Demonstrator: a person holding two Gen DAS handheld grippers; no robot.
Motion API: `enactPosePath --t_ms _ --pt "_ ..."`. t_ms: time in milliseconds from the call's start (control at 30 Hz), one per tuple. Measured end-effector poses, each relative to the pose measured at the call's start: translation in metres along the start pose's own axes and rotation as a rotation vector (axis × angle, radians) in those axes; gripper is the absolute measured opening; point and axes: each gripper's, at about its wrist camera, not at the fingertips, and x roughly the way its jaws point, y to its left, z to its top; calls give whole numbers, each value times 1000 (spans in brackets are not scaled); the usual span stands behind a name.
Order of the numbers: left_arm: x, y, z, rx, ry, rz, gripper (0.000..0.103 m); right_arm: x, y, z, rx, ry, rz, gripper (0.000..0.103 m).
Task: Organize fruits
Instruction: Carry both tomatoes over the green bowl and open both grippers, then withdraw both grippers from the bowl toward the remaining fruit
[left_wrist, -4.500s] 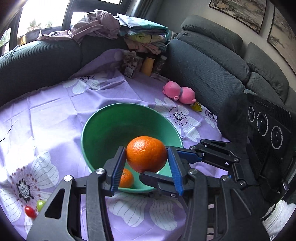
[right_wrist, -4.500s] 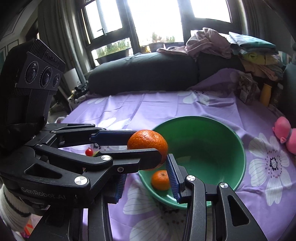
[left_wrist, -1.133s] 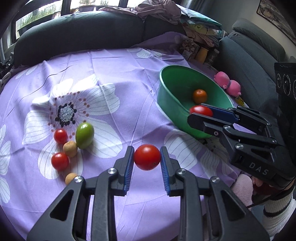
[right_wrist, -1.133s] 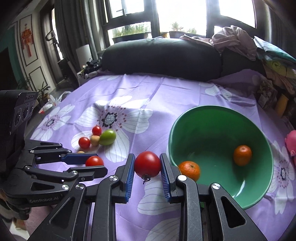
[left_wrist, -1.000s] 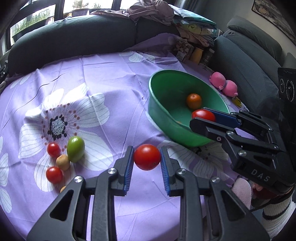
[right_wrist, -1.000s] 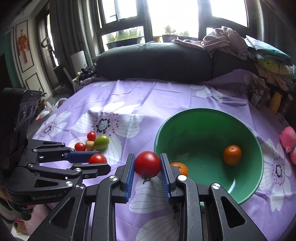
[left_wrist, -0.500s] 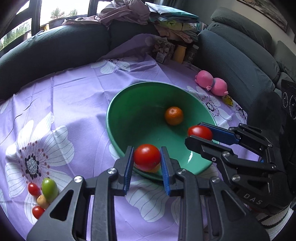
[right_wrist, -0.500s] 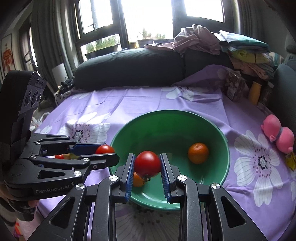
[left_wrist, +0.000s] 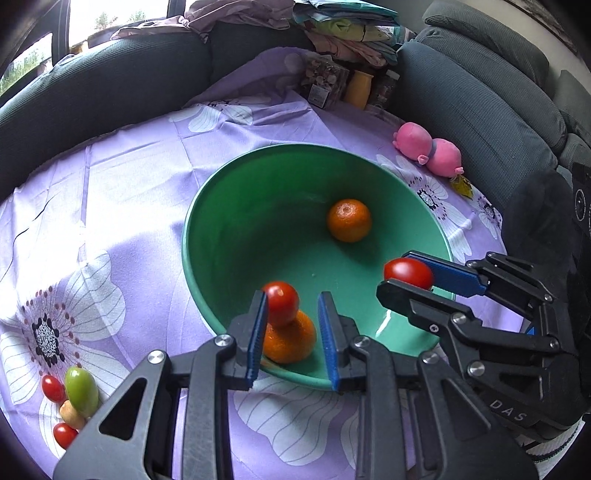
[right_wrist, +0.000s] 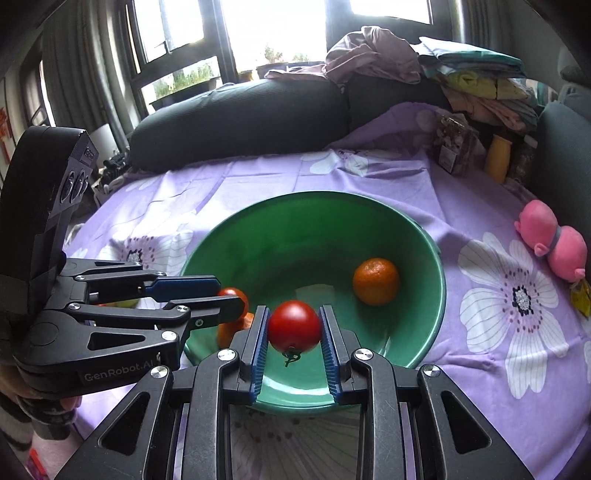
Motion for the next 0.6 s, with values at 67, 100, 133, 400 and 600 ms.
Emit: enactPosePath --t_ms 67,100,133,400,600 --pt "-2 0 0 -1 -3 -1 28 0 -1 0 5 5 -1 29" --pt "-3 0 0 -2 -8 -1 29 0 -1 0 10 7 -4 29" --pt "-5 0 0 -4 -13 0 32 -1 -1 0 15 7 -8 29" --pt "-32 -1 -6 1 -65 34 58 -10 5 -1 -3 -1 -30 29" --pt "-56 8 -20 -22 -100 70 71 -24 16 -1 -21 -15 -39 30"
